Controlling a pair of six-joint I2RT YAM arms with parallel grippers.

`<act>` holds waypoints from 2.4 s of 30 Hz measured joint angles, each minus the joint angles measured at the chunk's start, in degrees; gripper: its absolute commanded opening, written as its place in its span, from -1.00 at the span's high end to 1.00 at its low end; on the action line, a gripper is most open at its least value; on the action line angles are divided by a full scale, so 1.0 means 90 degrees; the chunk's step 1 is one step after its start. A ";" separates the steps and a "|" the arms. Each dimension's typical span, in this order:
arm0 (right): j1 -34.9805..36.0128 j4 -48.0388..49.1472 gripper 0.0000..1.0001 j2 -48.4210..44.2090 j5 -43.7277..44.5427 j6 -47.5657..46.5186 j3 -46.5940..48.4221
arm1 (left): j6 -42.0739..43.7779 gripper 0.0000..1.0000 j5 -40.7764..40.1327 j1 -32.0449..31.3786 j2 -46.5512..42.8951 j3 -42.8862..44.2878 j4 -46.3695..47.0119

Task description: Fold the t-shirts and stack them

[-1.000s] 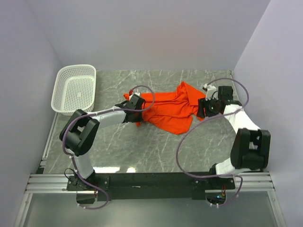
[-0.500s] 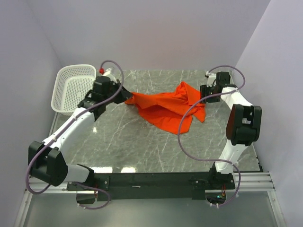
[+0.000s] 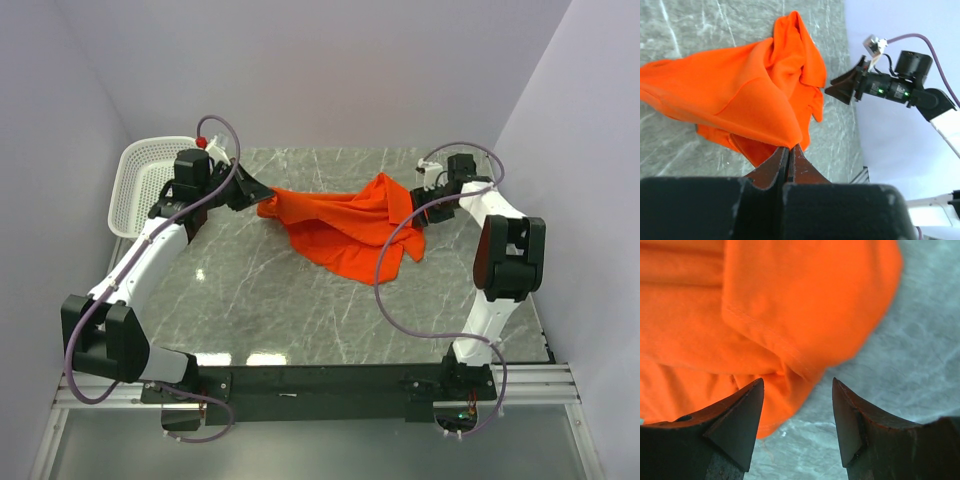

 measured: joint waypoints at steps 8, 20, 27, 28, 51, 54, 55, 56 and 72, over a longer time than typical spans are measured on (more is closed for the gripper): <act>0.0828 0.0109 -0.25 0.0180 0.0826 -0.0177 0.0073 | -0.0070 0.99 0.0255 0.0041 0.0015 0.0000 0.0019; 0.1632 0.0367 0.33 0.0852 0.1994 -0.0177 0.0537 | -0.0126 0.99 0.0386 0.0095 0.0005 -0.0231 0.0024; 0.1579 0.0580 1.00 0.0279 0.2120 -0.0036 0.0228 | -0.0119 0.99 0.0379 0.0250 -0.0136 -0.0243 -0.0121; 0.1549 0.0551 1.00 0.0039 0.2074 -0.0027 0.0155 | -0.0119 0.99 0.0374 0.0289 -0.0180 -0.0243 -0.0141; 0.0238 -0.0401 1.00 -0.6603 0.0765 0.0457 0.2526 | 0.0289 0.99 -0.1154 0.0617 -0.4010 0.2402 -0.0415; 0.0236 -0.0527 1.00 -0.6664 0.0806 0.0600 0.2703 | 0.0333 0.99 -0.1331 0.0617 -0.4209 0.2567 -0.0406; 0.0231 -0.0583 1.00 -0.6664 0.0823 0.0636 0.2781 | 0.0333 0.99 -0.1382 0.0617 -0.4257 0.2574 -0.0413; 0.0226 -0.0634 1.00 -0.6662 0.0826 0.0678 0.2844 | 0.0330 0.99 -0.1413 0.0617 -0.4284 0.2574 -0.0420; 0.0143 -0.0214 1.00 -0.6067 0.0107 0.1350 0.1139 | -0.0165 0.99 -0.1807 0.0617 -0.3004 0.1443 0.0231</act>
